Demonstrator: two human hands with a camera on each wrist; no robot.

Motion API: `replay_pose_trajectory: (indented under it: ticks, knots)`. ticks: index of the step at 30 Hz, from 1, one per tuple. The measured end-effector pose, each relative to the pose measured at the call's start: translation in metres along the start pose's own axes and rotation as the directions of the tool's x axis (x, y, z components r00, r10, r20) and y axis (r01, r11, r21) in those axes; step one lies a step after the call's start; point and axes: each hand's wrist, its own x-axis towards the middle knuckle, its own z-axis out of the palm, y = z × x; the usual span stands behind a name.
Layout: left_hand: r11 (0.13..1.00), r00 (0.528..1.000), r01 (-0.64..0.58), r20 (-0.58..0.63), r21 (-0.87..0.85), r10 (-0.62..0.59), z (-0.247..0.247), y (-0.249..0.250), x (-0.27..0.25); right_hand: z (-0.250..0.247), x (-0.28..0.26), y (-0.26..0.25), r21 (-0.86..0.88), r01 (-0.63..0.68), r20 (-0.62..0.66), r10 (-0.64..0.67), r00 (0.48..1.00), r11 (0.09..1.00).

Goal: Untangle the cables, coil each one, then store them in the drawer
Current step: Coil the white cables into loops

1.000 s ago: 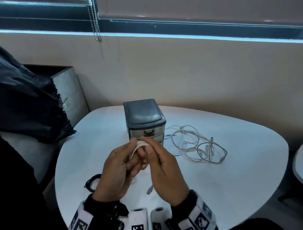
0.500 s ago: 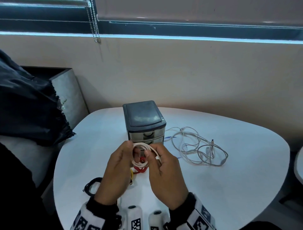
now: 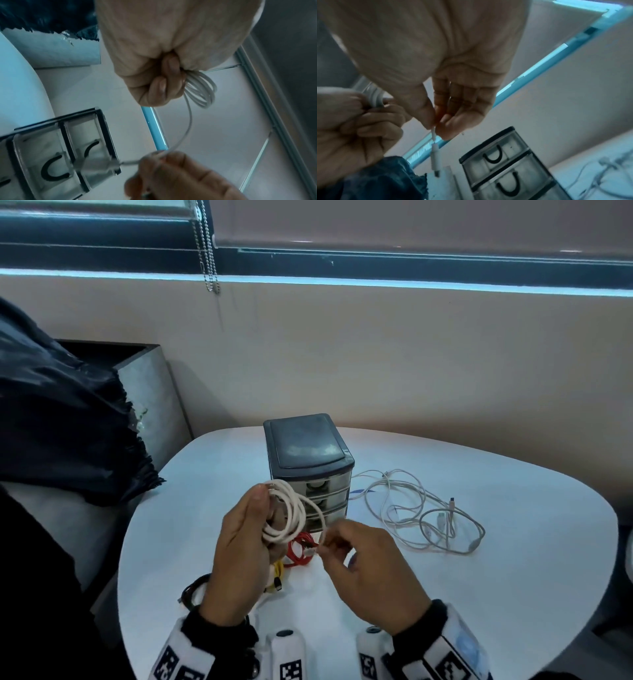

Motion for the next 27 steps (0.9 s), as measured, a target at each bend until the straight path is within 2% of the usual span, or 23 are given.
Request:
replay_pose_trajectory:
  ticks: [3, 5, 7, 9, 12, 14, 16, 17, 19, 21, 23, 25, 27]
  knots:
    - [1.000, 0.998, -0.013, 0.054, -0.005, 0.014, 0.007, 0.000, -0.003, -0.005, 0.002, -0.009, 0.343, -0.078, -0.078, 0.111, 0.991, 0.936]
    - [1.000, 0.998, 0.017, 0.052, -0.001, -0.017, 0.007, 0.001, -0.004, -0.011, 0.005, -0.015, 0.596, -0.119, -0.056, 0.189, 0.980, 0.794]
    - [0.998, 0.997, 0.060, 0.046, 0.002, -0.060, 0.008, 0.004, -0.006, -0.016, 0.008, -0.020, 0.766, -0.140, -0.008, 0.227, 0.974, 0.627]
    - [0.994, 0.993, 0.103, 0.063, -0.022, -0.101, 0.008, 0.003, -0.008, -0.017, 0.010, -0.025, 0.842, -0.155, 0.013, 0.267, 0.964, 0.517]
    - [0.990, 0.991, 0.123, 0.069, -0.076, -0.118, 0.011, 0.001, -0.011, -0.008, 0.011, -0.026, 0.893, -0.180, 0.055, 0.296, 0.953, 0.412]
    - [0.988, 0.989, 0.118, 0.099, -0.094, -0.109, 0.012, 0.000, -0.012, -0.002, 0.009, -0.028, 0.931, -0.223, 0.148, 0.259, 0.954, 0.289]
    - [0.989, 0.989, 0.113, 0.102, -0.098, -0.103, 0.012, -0.002, -0.012, 0.004, 0.005, -0.030, 0.936, -0.285, 0.235, 0.236, 0.943, 0.208]
    - [0.990, 0.992, 0.095, 0.091, -0.101, -0.086, 0.011, -0.004, -0.012, 0.007, 0.003, -0.031, 0.934, -0.305, 0.259, 0.240, 0.936, 0.183]
    - [1.000, 0.997, -0.015, 0.073, -0.014, 0.016, 0.011, -0.010, -0.010, 0.012, 0.003, -0.031, 0.943, -0.301, 0.257, 0.265, 0.930, 0.142]
    - [0.985, 0.983, -0.133, 0.143, 0.107, 0.117, 0.012, -0.017, -0.010, 0.010, 0.007, -0.031, 0.955, -0.264, 0.207, 0.338, 0.918, 0.132]
    - [0.992, 0.986, -0.096, 0.148, 0.087, 0.082, 0.015, -0.022, -0.011, 0.004, 0.011, -0.028, 0.957, -0.242, 0.175, 0.347, 0.922, 0.162]
    - [0.999, 0.994, -0.031, 0.103, 0.013, 0.030, 0.016, -0.023, -0.010, 0.000, 0.012, -0.030, 0.944, -0.255, 0.198, 0.260, 0.945, 0.208]
    - [0.996, 0.994, -0.086, 0.069, 0.023, 0.084, 0.016, -0.024, -0.009, 0.003, 0.008, -0.029, 0.942, -0.279, 0.242, 0.196, 0.950, 0.189]
